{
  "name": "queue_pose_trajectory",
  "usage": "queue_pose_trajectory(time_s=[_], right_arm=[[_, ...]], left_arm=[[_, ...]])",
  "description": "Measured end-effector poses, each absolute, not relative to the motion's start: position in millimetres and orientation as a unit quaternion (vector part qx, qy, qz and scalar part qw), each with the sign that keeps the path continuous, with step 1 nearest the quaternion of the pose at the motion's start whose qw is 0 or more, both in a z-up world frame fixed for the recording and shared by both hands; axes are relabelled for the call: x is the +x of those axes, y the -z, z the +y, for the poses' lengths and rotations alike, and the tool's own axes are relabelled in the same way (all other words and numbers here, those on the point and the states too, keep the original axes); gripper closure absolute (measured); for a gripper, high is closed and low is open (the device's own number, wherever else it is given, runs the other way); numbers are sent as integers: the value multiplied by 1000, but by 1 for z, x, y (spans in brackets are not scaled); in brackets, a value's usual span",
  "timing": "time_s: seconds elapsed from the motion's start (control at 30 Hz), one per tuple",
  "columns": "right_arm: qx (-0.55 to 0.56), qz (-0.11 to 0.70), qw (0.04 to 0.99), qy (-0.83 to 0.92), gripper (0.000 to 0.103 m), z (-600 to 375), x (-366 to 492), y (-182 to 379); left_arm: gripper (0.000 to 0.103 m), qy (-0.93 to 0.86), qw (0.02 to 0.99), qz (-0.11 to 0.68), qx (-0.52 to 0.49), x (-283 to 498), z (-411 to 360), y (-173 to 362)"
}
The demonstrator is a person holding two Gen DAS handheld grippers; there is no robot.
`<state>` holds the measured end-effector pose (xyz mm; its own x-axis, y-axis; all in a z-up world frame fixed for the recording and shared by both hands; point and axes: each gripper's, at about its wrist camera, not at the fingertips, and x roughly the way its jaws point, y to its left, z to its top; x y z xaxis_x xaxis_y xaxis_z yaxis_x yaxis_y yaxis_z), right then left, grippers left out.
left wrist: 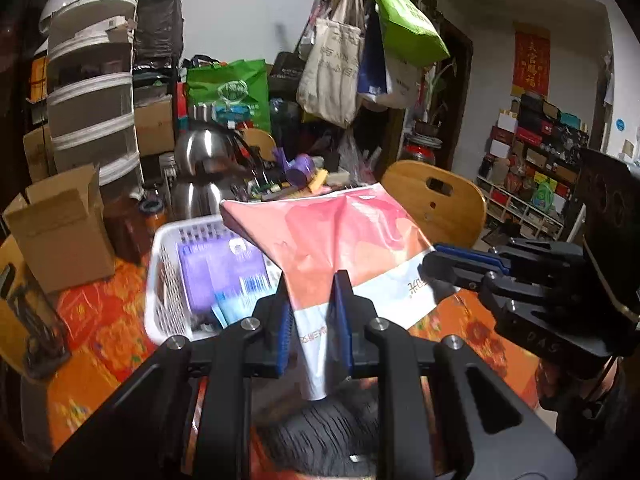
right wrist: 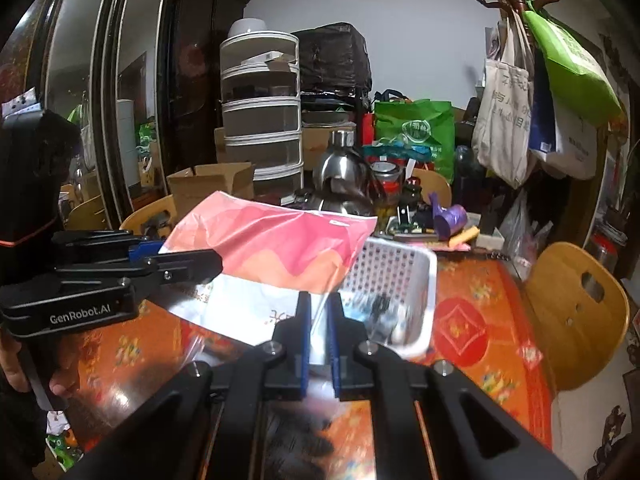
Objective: Organize soft objects
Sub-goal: 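Carry the envelope with both grippers into the basket and open both, then move both grippers to the grey knit glove and close on it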
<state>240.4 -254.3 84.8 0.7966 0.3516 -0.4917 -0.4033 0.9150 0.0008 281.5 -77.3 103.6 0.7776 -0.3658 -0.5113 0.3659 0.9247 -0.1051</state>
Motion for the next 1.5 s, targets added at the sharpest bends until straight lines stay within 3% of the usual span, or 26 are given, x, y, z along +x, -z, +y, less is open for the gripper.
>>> queue_pose_trajectory(time_s=[0.23,0.53,0.63,0.7,0.73,0.77,0.8,0.93,1.5], right_arm=[[-56,269,942,-194,97,-246,303,-83],[-50,306,930,-196,97,-236,358,-45],[-61,322,928,-177,96,-231,369,-27],[-64,332,926,-164,81,-232,371,-19],[-61,334,926,-162,72,-234,371,-16],[-60,333,928,-158,52,-236,370,-15],[-61,332,928,-155,42,-238,369,-14],[-51,334,928,-158,38,-244,365,-12],[-14,332,930,-158,36,-266,327,-13]], left_arm=[[85,179,939,292,-1,351,-73,-102],[85,151,933,326,-6,416,-64,-54],[56,128,929,348,-3,435,-59,-31],[40,108,929,355,0,440,-54,-18],[38,103,927,361,4,442,-52,-9],[38,103,926,364,5,443,-52,-4],[36,104,924,367,6,443,-51,0],[26,104,923,369,2,442,-47,8],[26,75,927,367,10,371,-47,-14]])
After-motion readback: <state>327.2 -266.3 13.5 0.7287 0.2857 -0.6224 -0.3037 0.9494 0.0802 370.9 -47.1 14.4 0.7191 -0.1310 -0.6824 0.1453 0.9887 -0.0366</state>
